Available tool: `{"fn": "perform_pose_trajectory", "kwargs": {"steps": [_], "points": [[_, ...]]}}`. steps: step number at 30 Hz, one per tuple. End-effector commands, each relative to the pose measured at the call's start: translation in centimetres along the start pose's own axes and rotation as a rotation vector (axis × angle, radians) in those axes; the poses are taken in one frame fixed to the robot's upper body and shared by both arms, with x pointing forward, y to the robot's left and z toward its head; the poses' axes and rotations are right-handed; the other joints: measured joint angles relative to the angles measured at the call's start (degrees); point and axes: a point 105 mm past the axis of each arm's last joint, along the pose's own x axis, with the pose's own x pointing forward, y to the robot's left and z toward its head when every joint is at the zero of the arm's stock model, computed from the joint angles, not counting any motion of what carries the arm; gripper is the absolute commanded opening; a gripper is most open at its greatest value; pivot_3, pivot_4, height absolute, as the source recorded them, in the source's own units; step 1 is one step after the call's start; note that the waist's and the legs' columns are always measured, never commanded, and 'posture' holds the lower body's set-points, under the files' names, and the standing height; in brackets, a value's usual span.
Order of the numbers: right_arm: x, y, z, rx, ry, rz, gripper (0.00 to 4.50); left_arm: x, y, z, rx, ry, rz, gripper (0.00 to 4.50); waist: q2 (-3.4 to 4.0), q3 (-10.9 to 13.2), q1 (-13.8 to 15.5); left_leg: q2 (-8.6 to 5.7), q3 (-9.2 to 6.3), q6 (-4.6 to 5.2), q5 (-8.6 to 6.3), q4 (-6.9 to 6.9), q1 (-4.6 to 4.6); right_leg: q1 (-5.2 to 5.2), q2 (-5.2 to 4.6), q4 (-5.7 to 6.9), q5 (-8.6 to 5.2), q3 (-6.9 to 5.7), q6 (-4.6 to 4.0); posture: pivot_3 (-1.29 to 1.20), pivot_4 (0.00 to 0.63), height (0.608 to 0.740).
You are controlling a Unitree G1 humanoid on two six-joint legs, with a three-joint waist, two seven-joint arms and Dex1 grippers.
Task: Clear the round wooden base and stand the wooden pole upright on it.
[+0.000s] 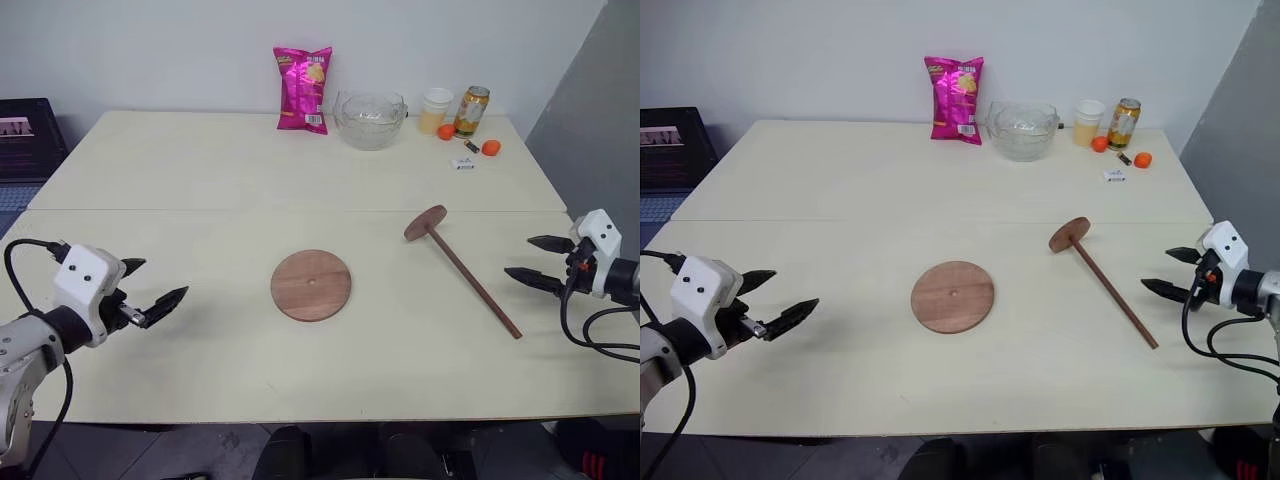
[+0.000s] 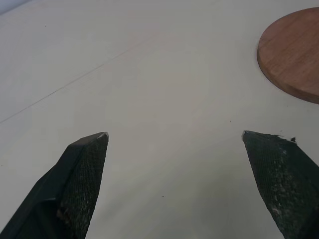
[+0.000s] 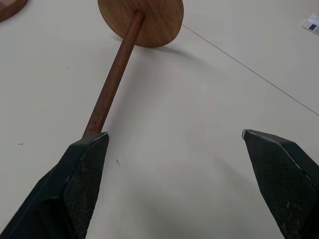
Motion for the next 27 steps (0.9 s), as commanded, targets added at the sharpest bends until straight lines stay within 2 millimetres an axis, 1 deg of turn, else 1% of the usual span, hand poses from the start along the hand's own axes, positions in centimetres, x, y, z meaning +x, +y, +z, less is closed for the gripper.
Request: {"fn": "perform_pose_trajectory", "kwargs": {"steps": [1, 8, 13, 17, 19, 21, 23, 25, 27], "points": [[-0.5, 0.1, 1.2, -0.037, -0.026, 0.007, 4.49, -0.1, 0.0, 1.2, 0.026, -0.039, 0.002, 4.50, 0.00, 0.00, 0.01, 0.00, 0.00, 0.00, 0.00, 0.00, 0.00, 0.00, 0.00, 0.00, 0.00, 0.00, 0.00, 0.00, 0.150, 0.740], [-0.6, 1.1, 1.5, -0.038, -0.022, 0.053, 4.49, -0.4, -0.1, 1.6, 0.038, -0.041, -0.022, 4.50, 0.00, 0.00, -0.01, 0.00, -0.01, 0.00, 0.00, 0.00, 0.00, 0.00, 0.00, 0.00, 0.00, 0.00, 0.00, 0.00, 0.150, 0.740], [-0.7, 1.8, 1.9, -0.028, -0.015, 0.090, 4.49, -0.4, -0.7, 3.4, 0.088, -0.092, -0.085, 4.50, 0.00, 0.00, 0.04, 0.00, -0.03, 0.00, 0.00, 0.00, -0.01, 0.00, 0.00, 0.00, 0.00, -0.02, 0.00, 0.00, 0.150, 0.740], [-0.6, 2.5, 2.4, -0.028, -0.012, 0.120, 4.49, 0.4, -2.4, 4.9, 0.110, -0.121, -0.191, 4.50, 0.01, 0.00, 0.04, 0.00, -0.04, 0.00, 0.00, 0.01, -0.01, 0.00, 0.00, 0.00, 0.00, -0.03, 0.00, 0.00, 0.150, 0.740], [-0.6, 2.9, 3.4, -0.059, -0.022, 0.108, 4.49, 1.3, -4.2, 6.9, 0.157, -0.172, -0.268, 4.50, 0.01, 0.01, 0.02, -0.01, -0.03, 0.00, 0.00, 0.01, -0.01, 0.00, 0.00, -0.01, 0.00, -0.02, 0.00, 0.00, 0.150, 0.740], [-0.5, 3.1, 4.2, -0.067, -0.042, 0.093, 4.49, 1.8, -5.4, 8.1, 0.189, -0.201, -0.324, 4.50, 0.02, 0.02, 0.08, -0.01, -0.03, 0.00, 0.00, 0.01, -0.03, -0.01, 0.00, -0.01, 0.00, -0.02, 0.00, 0.00, 0.150, 0.740], [-0.4, 3.5, 4.6, -0.061, -0.036, 0.103, 4.49, 2.2, -6.4, 8.6, 0.201, -0.211, -0.370, 4.50, 0.02, 0.01, 0.09, -0.02, -0.05, 0.00, 0.00, 0.06, -0.06, -0.01, 0.00, 0.02, 0.00, -0.03, 0.01, 0.00, 0.150, 0.740], [0.1, 4.5, 4.9, -0.065, -0.003, 0.144, 4.49, 2.7, -7.9, 9.0, 0.219, -0.219, -0.448, 4.50, 0.02, 0.01, 0.05, -0.02, -0.05, -0.01, 0.00, 0.05, -0.06, 0.00, 0.00, 0.00, 0.00, -0.02, 0.01, 0.00, 0.150, 0.740], [0.8, 4.5, 4.4, -0.080, 0.100, 0.102, 4.49, 3.2, -9.0, 9.3, 0.227, -0.230, -0.497, 4.50, 0.06, 0.04, 0.01, -0.03, -0.04, -0.01, 0.00, 0.03, -0.06, 0.00, 0.01, -0.02, 0.00, -0.02, 0.02, 0.00, 0.150, 0.740]]}}
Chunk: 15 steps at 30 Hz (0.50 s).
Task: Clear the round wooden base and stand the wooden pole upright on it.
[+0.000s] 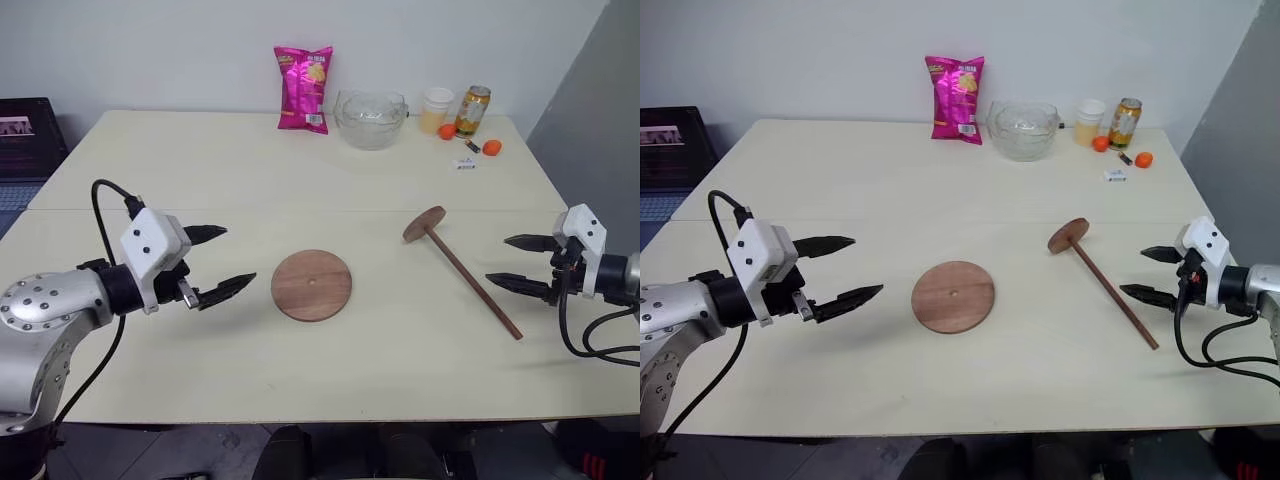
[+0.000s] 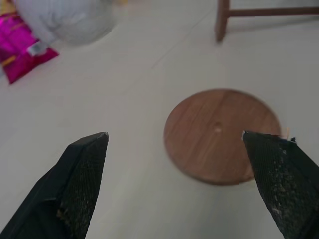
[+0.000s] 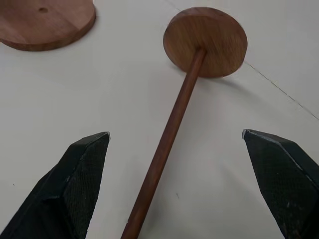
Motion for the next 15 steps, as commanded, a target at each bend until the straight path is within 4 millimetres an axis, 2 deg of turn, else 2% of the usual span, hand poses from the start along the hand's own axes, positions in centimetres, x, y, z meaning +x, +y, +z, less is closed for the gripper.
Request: {"fn": "perform_pose_trajectory", "kwargs": {"steps": [1, 6, 9, 15], "points": [[0.9, 0.2, 1.0, -0.053, 0.111, -0.048, 4.49, 1.6, -1.8, 1.2, 0.031, -0.036, -0.108, 4.50, 0.00, 0.00, -0.15, 0.01, 0.02, 0.00, 0.00, 0.01, -0.01, -0.03, 0.00, 0.01, 0.00, 0.01, 0.00, 0.00, 0.150, 0.740], [2.8, 0.6, 1.5, 0.018, 0.181, -0.034, 4.49, 2.7, -2.5, 1.1, 0.037, -0.044, -0.161, 4.50, 0.01, 0.01, -0.31, 0.01, 0.01, 0.00, 0.00, 0.01, 0.00, -0.05, 0.03, 0.05, 0.00, 0.01, 0.00, 0.00, 0.150, 0.740], [4.6, -0.2, 0.7, 0.064, 0.289, -0.070, 4.49, 3.7, -3.6, 1.2, 0.058, -0.054, -0.216, 4.50, 0.01, 0.01, -0.29, 0.00, -0.02, 0.00, 0.00, 0.02, -0.04, -0.06, 0.03, 0.00, 0.00, 0.00, 0.00, 0.00, 0.150, 0.740], [5.9, -1.9, -0.5, 0.061, 0.456, -0.140, 4.49, 4.4, -4.4, 0.9, 0.058, -0.065, -0.236, 4.50, 0.01, 0.01, -0.07, -0.03, -0.01, 0.01, 0.00, 0.06, -0.13, -0.11, 0.02, -0.03, 0.00, 0.02, 0.00, 0.00, 0.150, 0.740]]}}
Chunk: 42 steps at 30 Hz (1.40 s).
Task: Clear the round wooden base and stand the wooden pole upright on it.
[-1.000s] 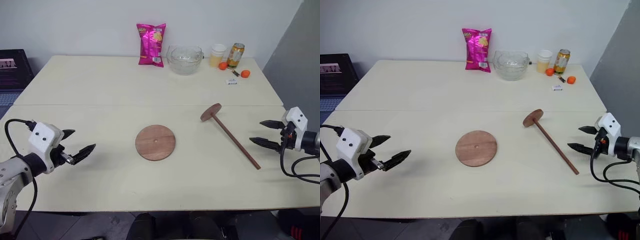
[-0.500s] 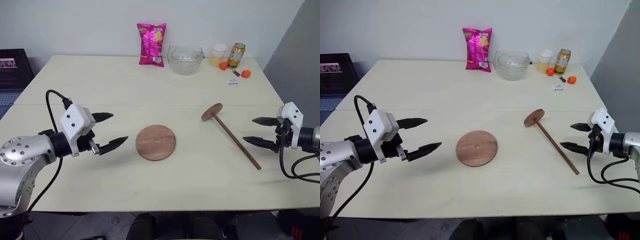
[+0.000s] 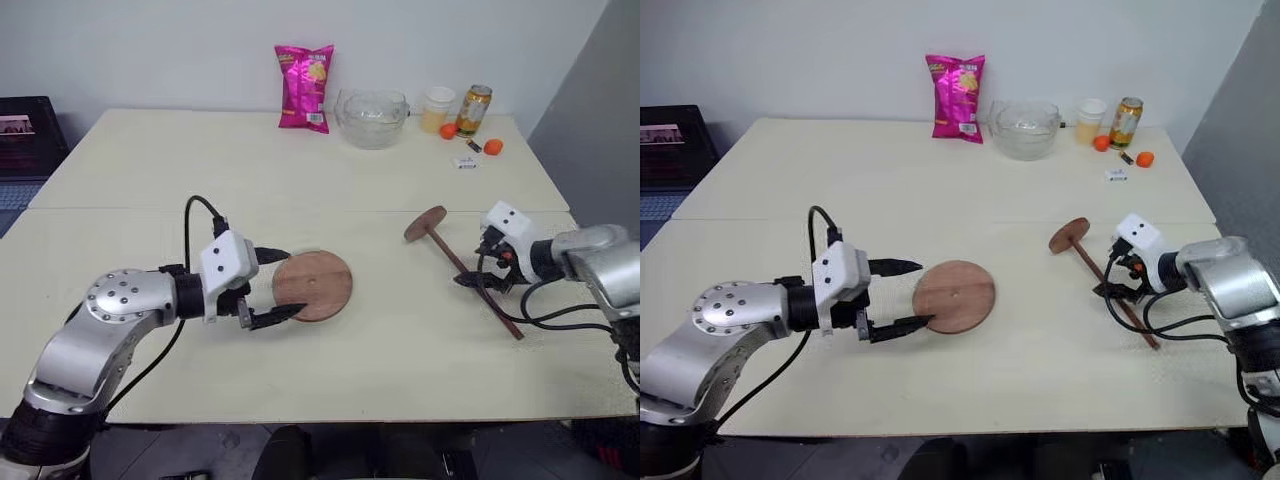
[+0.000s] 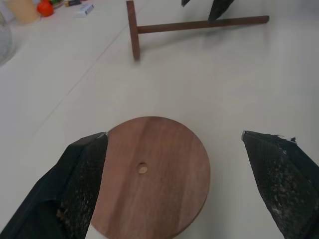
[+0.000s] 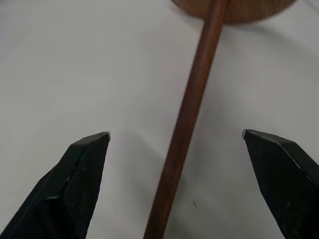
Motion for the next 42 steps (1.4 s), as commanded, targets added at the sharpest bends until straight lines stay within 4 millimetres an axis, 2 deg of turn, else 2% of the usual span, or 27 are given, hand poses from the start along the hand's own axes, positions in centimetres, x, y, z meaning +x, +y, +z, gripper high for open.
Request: {"fn": "perform_pose_trajectory", "kwargs": {"steps": [1, 4, 8, 14, 19, 22, 24, 25, 28, 32, 36, 39, 42], "points": [[0.2, -1.3, 0.2, -0.017, 0.082, -0.058, 4.49, 0.3, 0.0, 0.8, 0.040, -0.029, 0.008, 4.50, 0.01, 0.00, -0.01, 0.00, 0.01, 0.00, 0.00, 0.00, 0.00, 0.00, 0.00, 0.00, 0.00, 0.01, 0.00, 0.00, 0.150, 0.740], [1.3, -1.2, 0.9, 0.055, 0.126, -0.015, 4.49, 0.6, -0.3, 0.4, 0.048, -0.026, 0.015, 4.50, 0.01, 0.00, -0.11, 0.00, 0.02, 0.00, 0.00, 0.01, 0.00, -0.01, 0.00, 0.01, 0.00, 0.01, 0.00, 0.00, 0.150, 0.740], [2.1, -1.8, 0.8, 0.103, 0.180, -0.026, 4.49, 0.8, -0.7, 0.2, 0.047, -0.031, 0.018, 4.50, 0.01, 0.00, -0.19, 0.02, -0.03, 0.00, 0.00, -0.01, 0.01, -0.02, 0.01, 0.03, 0.00, -0.03, -0.01, 0.00, 0.150, 0.740], [2.2, -1.8, 0.7, 0.130, 0.231, 0.000, 4.49, 0.9, -0.7, 0.0, 0.054, -0.027, 0.043, 4.50, 0.02, 0.01, -0.11, 0.00, -0.02, 0.01, 0.00, 0.00, -0.02, -0.02, -0.01, 0.01, 0.00, -0.02, -0.01, 0.00, 0.150, 0.740], [2.0, -1.9, 0.8, 0.151, 0.251, 0.011, 3.53, 1.2, -0.9, -0.2, 0.049, -0.034, 0.052, 4.50, 0.02, 0.01, -0.10, 0.00, -0.02, 0.01, 0.00, 0.00, -0.01, -0.02, -0.01, 0.01, 0.00, -0.02, -0.01, 0.00, 0.150, 0.740], [2.0, -1.4, 1.2, 0.167, 0.247, 0.033, 2.74, 1.2, -0.8, -0.3, 0.047, -0.034, 0.060, 4.50, 0.02, 0.01, -0.11, 0.00, -0.03, 0.01, 0.00, 0.00, -0.02, -0.02, -0.01, 0.01, 0.00, -0.03, -0.01, 0.00, 0.150, 0.740], [2.0, -1.3, 1.3, 0.168, 0.245, 0.038, 2.38, 1.2, -0.8, -0.3, 0.047, -0.034, 0.063, 4.50, 0.02, 0.01, -0.11, 0.00, -0.04, 0.01, 0.00, 0.00, -0.02, -0.02, -0.01, 0.02, 0.00, -0.03, -0.01, 0.00, 0.150, 0.740], [2.0, -1.3, 1.4, 0.169, 0.244, 0.040, 1.96, 1.2, -0.8, -0.3, 0.047, -0.034, 0.063, 4.50, 0.02, 0.01, -0.12, 0.00, -0.04, 0.01, 0.00, 0.00, -0.01, -0.02, -0.01, 0.02, 0.00, -0.03, -0.01, 0.00, 0.150, 0.740], [2.0, -1.3, 1.6, 0.190, 0.236, 0.044, 1.19, 1.3, -0.7, -0.3, 0.048, -0.033, 0.065, 4.50, 0.02, 0.01, -0.12, 0.00, -0.05, 0.01, 0.00, 0.00, -0.01, -0.03, -0.01, 0.02, 0.00, -0.04, -0.01, 0.00, 0.150, 0.740], [1.9, -1.4, 2.0, 0.226, 0.218, 0.037, 0.36, 1.3, -0.7, -0.3, 0.045, -0.037, 0.065, 4.50, 0.02, 0.01, -0.14, 0.00, -0.05, 0.01, 0.00, 0.00, -0.01, -0.02, -0.01, 0.02, 0.00, -0.04, -0.01, 0.00, 0.150, 0.740], [1.7, -1.1, 2.7, 0.247, 0.190, 0.055, 0.26, 1.2, -0.7, -0.2, 0.040, -0.042, 0.059, 4.50, 0.02, 0.01, -0.11, 0.00, -0.06, 0.01, 0.00, -0.01, -0.02, -0.03, -0.01, 0.02, 0.00, -0.04, -0.01, 0.00, 0.150, 0.740], [0.8, -0.5, 4.5, 0.285, 0.108, 0.098, 0.26, 0.9, -0.7, -0.1, 0.031, -0.044, 0.058, 4.50, 0.04, 0.02, -0.11, 0.00, -0.06, 0.01, 0.00, -0.01, -0.02, -0.03, -0.01, 0.02, 0.01, -0.04, -0.01, 0.00, 0.150, 0.740], [-0.1, 0.4, 5.9, 0.222, 0.019, 0.135, 0.26, 0.3, -0.5, -0.1, 0.004, -0.050, 0.072, 4.50, 0.05, 0.03, -0.17, 0.01, -0.07, 0.01, 0.00, -0.01, -0.02, -0.04, -0.01, 0.03, 0.00, -0.04, -0.01, 0.00, 0.150, 0.740]]}}
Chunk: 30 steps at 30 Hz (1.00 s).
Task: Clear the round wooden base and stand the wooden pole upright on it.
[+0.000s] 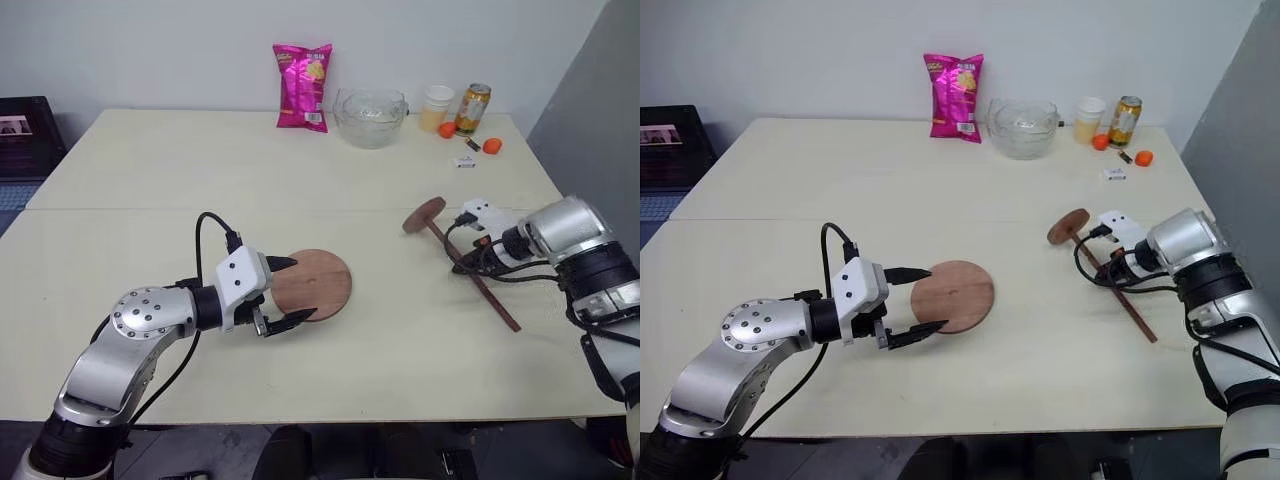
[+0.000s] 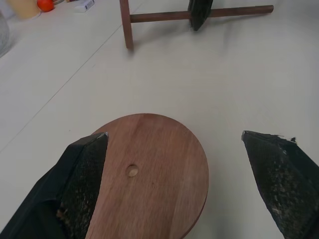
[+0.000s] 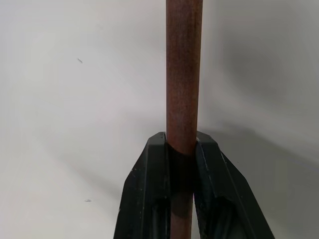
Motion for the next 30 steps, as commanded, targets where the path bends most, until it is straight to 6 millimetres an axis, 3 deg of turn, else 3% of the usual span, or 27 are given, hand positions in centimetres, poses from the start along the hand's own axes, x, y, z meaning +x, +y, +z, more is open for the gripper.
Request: {"fn": "perform_pose_trajectory", "kwargs": {"steps": [1, 6, 8, 13, 18, 25, 30], "points": [[-2.7, 2.4, 3.1, -0.098, -0.178, 0.063, 0.26, -1.1, 0.4, 1.1, 0.001, -0.037, 0.025, 4.50, 0.01, 0.01, -0.03, 0.00, -0.01, 0.00, 0.00, 0.00, 0.00, -0.01, 0.00, 0.00, 0.00, -0.01, 0.00, 0.00, 0.150, 0.740], [-5.0, 7.7, 6.7, -0.338, -0.546, 0.174, 0.26, -3.3, 0.8, 1.2, -0.076, -0.049, 0.064, 4.50, 0.01, 0.01, -0.07, 0.01, -0.09, 0.00, 0.00, -0.04, -0.04, -0.02, 0.00, -0.01, 0.00, -0.06, 0.00, 0.00, 0.150, 0.740], [-6.0, 10.0, 7.8, -0.366, -0.742, 0.288, 0.26, -4.1, 0.6, 1.4, -0.106, -0.061, 0.061, 4.50, 0.01, 0.01, -0.07, 0.01, -0.12, 0.00, 0.00, -0.06, -0.04, -0.01, 0.01, -0.02, 0.00, -0.09, 0.01, 0.00, 0.150, 0.740], [-7.3, 14.0, 9.8, -0.462, -1.108, 0.372, 0.26, -6.5, 1.3, 1.0, -0.073, -0.026, 0.131, 4.50, 0.05, 0.04, -0.10, 0.01, -0.14, -0.01, 0.00, -0.02, -0.03, 0.01, 0.01, 0.00, 0.00, -0.10, 0.01, 0.00, 0.150, 0.740], [-5.6, 17.6, 10.7, -0.493, -1.253, 0.451, 0.26, -8.1, 1.6, 0.5, -0.074, -0.014, 0.180, 4.50, 0.04, 0.03, -0.17, 0.01, -0.13, -0.01, 0.00, -0.03, 0.00, 0.02, 0.00, 0.00, 0.00, -0.10, 0.01, 0.00, 0.150, 0.740], [-1.6, 20.9, 10.0, -0.527, -1.315, 0.525, 0.26, -8.8, 0.8, -1.5, -0.185, 0.072, 0.164, 4.50, 0.04, 0.03, -0.38, 0.01, -0.13, -0.01, 0.00, -0.04, 0.05, 0.02, 0.00, 0.01, 0.00, -0.09, 0.00, 0.00, 0.150, 0.740], [0.1, 22.4, 10.0, -0.556, -1.315, 0.551, 0.26, -8.4, 1.2, -2.2, -0.193, 0.124, 0.139, 4.50, 0.04, 0.03, -0.43, 0.01, -0.14, -0.01, 0.00, -0.05, 0.06, 0.01, 0.01, 0.03, 0.00, -0.11, 0.00, 0.00, 0.150, 0.740]]}}
